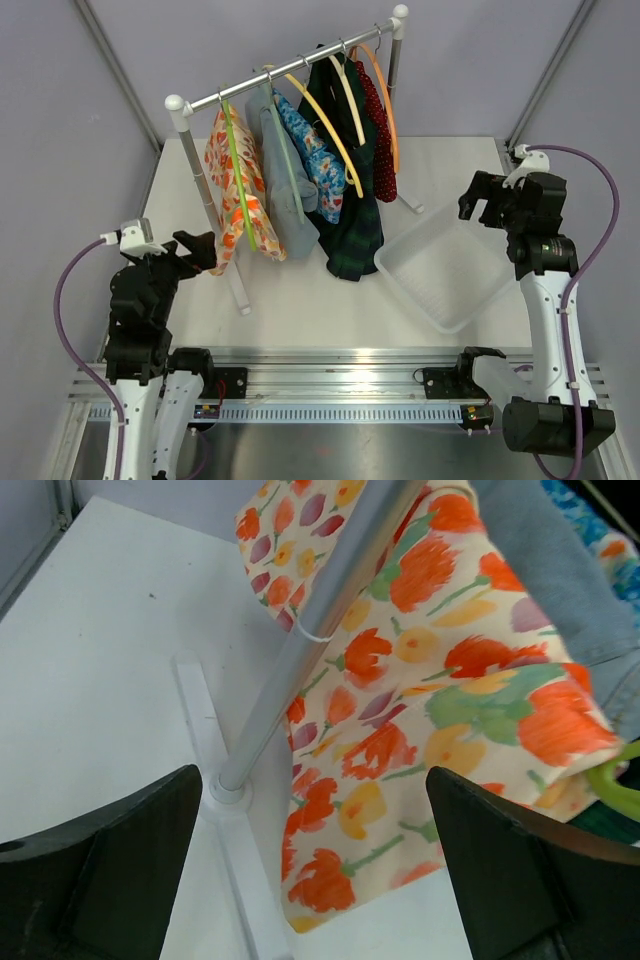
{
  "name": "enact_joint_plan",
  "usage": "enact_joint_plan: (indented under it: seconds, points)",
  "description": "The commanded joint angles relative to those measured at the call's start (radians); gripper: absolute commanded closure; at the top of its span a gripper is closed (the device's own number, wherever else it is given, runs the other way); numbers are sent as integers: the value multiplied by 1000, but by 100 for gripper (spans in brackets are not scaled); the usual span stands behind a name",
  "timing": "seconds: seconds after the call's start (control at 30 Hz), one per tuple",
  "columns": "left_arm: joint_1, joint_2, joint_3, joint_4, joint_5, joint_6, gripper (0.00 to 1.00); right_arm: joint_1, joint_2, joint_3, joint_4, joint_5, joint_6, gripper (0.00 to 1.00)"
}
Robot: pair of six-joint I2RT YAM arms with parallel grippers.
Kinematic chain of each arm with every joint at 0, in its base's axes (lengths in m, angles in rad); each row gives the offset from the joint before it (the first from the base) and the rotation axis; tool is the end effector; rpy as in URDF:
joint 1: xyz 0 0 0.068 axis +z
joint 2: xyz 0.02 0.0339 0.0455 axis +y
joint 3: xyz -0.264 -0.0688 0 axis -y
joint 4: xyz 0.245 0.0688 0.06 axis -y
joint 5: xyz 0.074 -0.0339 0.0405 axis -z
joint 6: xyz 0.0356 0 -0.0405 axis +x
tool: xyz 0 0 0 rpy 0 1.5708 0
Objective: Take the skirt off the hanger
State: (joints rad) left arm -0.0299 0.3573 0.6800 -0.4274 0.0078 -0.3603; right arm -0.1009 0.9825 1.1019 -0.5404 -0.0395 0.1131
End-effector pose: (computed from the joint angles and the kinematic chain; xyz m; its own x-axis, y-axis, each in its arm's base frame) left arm 0.0949 -0.0031 0.3290 -0.1110 -0.3494 -0.9304 -0.0016 0.9362 -0.3514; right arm 0.2087 -0.0197 0.3771 -0.3967 0.1535 -0.9050 0.1103 0.9867 0.1190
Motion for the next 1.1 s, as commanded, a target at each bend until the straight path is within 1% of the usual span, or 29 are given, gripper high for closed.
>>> enact_joint_plan:
  seconds: [0.0, 0.03, 0.07, 0.1, 0.13, 0.2, 0.23, 0.3, 0.33, 0.43, 0.47, 0.5, 0.53, 0.57, 0.6, 0.63, 0.67, 0.7, 0.73, 0.77, 0.83, 0.87, 0.9, 0.93, 1.0, 1.07]
  points:
    - [5, 12, 137, -92, 61, -111, 1, 0, -16, 90, -85, -351, -269, 1]
    - [5, 34, 170, -109, 70, -127, 1, 0, -5, 96, -110, -514, -326, 0]
    - [5, 49, 199, -131, 78, -135, 1, 0, -2, 102, -137, -578, -383, 0]
    - [5, 71, 260, -166, 105, -138, 2, 0, 1, 104, -171, -612, -409, 0]
    - [5, 92, 289, -186, 115, -146, 4, 1, -5, 99, -170, -640, -395, 0]
    - [5, 152, 343, -232, 132, -147, 8, 1, -13, 79, -193, -701, -430, 0]
    - [4, 169, 366, -244, 135, -147, 9, 1, -18, 70, -190, -727, -423, 1]
    - [1, 219, 432, -264, 135, -144, 10, 0, -18, 29, -132, -728, -336, 1]
    - [-2, 242, 452, -272, 135, -144, 11, 1, -16, 18, -124, -741, -333, 0]
    - [-66, 322, 535, -283, 112, -158, 12, 0, -30, -26, -87, -741, -334, 1]
    - [-144, 339, 567, -281, 40, -161, 12, 0, -31, -46, -73, -738, -332, 1]
    - [-197, 359, 585, -281, -3, -164, 12, 0, -31, -54, -69, -737, -328, 0]
    - [-259, 394, 605, -280, -75, -173, 12, 0, -31, -63, -64, -740, -328, 1]
    - [-400, 422, 645, -280, -204, -178, 12, 0, -30, -79, -58, -741, -328, 0]
    - [-472, 446, 668, -281, -273, -181, 11, 0, -28, -86, -55, -741, -332, 0]
    - [-546, 506, 694, -289, -346, -183, 11, 0, -30, -91, -53, -740, -337, 1]
    - [-679, 535, 726, -297, -508, -183, 11, 0, -30, -97, -56, -738, -342, 1]
    - [-733, 561, 783, -318, -588, -181, 10, 0, -31, -100, -58, -737, -349, 1]
    - [-795, 619, 817, -329, -659, -174, 11, 0, -33, -108, -61, -741, -352, 0]
    - [-804, 644, 841, -336, -749, -164, 11, 0, -36, -112, -62, -744, -358, 1]
    - [-808, 698, 901, -333, -811, -126, 12, 0, -41, -116, -70, -758, -362, 1]
    - [-808, 756, 918, -330, -845, -115, 12, 0, -41, -117, -75, -763, -365, 0]
    - [-808, 784, 943, -352, -927, -106, 13, 0, -41, -116, -78, -766, -366, 0]
    - [-808, 807, 979, -353, -952, -74, 14, 0, -42, -114, -81, -767, -368, 1]
    - [-808, 858, 1004, -334, -986, -49, 16, 0, -44, -111, -85, -769, -374, 1]
    - [-805, 873, 1004, -301, -1000, -6, 20, 0, -50, -109, -90, -767, -377, 1]
